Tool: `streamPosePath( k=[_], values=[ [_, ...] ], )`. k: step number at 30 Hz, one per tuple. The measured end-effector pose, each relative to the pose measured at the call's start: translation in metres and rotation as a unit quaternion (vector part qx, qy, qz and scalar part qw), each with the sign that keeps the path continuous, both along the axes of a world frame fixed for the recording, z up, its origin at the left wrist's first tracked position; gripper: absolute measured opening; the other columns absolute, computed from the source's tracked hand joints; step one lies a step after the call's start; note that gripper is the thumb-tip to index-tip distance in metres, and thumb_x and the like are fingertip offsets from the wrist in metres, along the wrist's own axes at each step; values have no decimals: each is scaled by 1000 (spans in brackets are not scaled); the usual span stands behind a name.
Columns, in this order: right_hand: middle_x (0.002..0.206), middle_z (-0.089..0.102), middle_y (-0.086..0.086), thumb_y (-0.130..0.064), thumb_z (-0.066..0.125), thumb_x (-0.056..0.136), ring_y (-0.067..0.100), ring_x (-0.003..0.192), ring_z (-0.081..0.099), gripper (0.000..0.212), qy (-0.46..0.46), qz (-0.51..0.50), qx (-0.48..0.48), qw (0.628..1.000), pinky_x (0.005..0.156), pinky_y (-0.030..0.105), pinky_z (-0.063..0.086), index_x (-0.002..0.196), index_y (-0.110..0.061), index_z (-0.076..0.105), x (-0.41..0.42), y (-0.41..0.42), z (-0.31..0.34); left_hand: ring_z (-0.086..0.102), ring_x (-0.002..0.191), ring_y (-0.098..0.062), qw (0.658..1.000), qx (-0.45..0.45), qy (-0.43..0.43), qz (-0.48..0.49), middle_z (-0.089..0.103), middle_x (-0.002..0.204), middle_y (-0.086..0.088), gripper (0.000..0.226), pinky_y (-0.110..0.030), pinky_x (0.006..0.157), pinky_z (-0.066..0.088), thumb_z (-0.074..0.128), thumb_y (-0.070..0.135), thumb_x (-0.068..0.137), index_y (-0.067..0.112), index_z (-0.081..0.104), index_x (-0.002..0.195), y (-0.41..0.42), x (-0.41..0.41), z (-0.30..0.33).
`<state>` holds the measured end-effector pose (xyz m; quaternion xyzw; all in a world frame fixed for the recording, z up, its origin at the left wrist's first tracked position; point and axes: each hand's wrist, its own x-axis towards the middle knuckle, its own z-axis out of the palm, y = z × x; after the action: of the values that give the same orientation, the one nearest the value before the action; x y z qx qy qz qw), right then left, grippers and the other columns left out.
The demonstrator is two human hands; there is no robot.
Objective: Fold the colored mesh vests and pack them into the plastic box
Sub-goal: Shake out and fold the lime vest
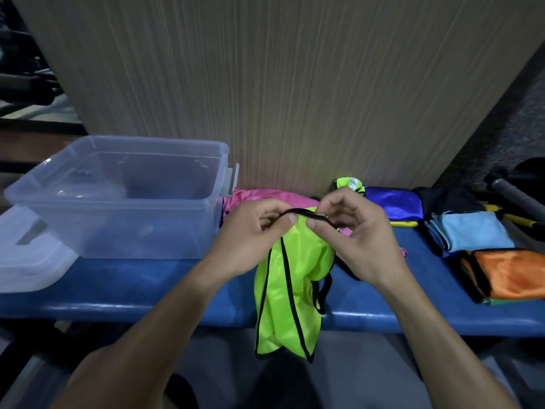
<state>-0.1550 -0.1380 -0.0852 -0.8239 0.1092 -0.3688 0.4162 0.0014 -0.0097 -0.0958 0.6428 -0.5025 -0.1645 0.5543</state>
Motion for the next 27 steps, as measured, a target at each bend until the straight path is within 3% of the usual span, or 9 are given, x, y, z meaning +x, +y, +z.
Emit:
streamPosePath(
  k=[3,5,10,15,19,23,27],
  values=[
    [78,64,-4,-14,80,87,20,72,65,22,0,-33,-52,998,68,46,54,86,-16,58,-4,4,-1,71,92,-1,1000,-20,-6,3,76,96,13,17,-14,85,52,69,14,95,29,74,99,2,0,2],
    [78,63,-2,-18,79,89,22,71,64,22,-9,-41,-82,996,67,47,52,85,-16,57,-5,5,-1,71,91,0,999,-29,-12,8,76,96,16,19,-13,84,52,70,13,95,32,73,98,2,-1,2],
    [86,69,-15,-19,79,89,12,77,67,12,-14,-53,-105,993,72,29,55,95,-15,69,-5,8,0,72,97,-5,999,-36,-10,1,77,100,13,17,-24,91,56,70,14,95,27,75,105,2,0,3],
    [83,69,-13,-20,79,88,10,75,66,13,-23,-47,-112,992,70,14,46,90,-13,69,-5,11,1,72,96,-2,999,-32,-5,-11,77,99,15,25,-18,88,54,70,11,94,34,73,102,6,-3,6],
    [87,68,-4,-19,80,88,17,82,66,17,-25,-22,-127,991,75,21,50,87,-10,66,-6,14,2,71,92,0,999,-35,-14,-1,76,98,18,30,-15,85,54,71,9,94,38,72,99,8,-5,8],
    [90,66,-5,-17,79,89,16,86,66,15,-7,-37,-193,981,76,30,52,86,-11,65,-5,13,1,70,87,4,999,-35,-19,26,74,88,26,32,-10,78,51,73,9,92,41,72,94,9,-6,9],
    [93,66,-9,-20,78,89,11,84,64,12,36,-71,-222,972,72,31,52,89,-16,67,-2,9,-5,71,87,1,999,-32,-19,30,77,91,18,25,-15,80,53,74,10,91,34,75,97,10,-3,7]
  ],
)
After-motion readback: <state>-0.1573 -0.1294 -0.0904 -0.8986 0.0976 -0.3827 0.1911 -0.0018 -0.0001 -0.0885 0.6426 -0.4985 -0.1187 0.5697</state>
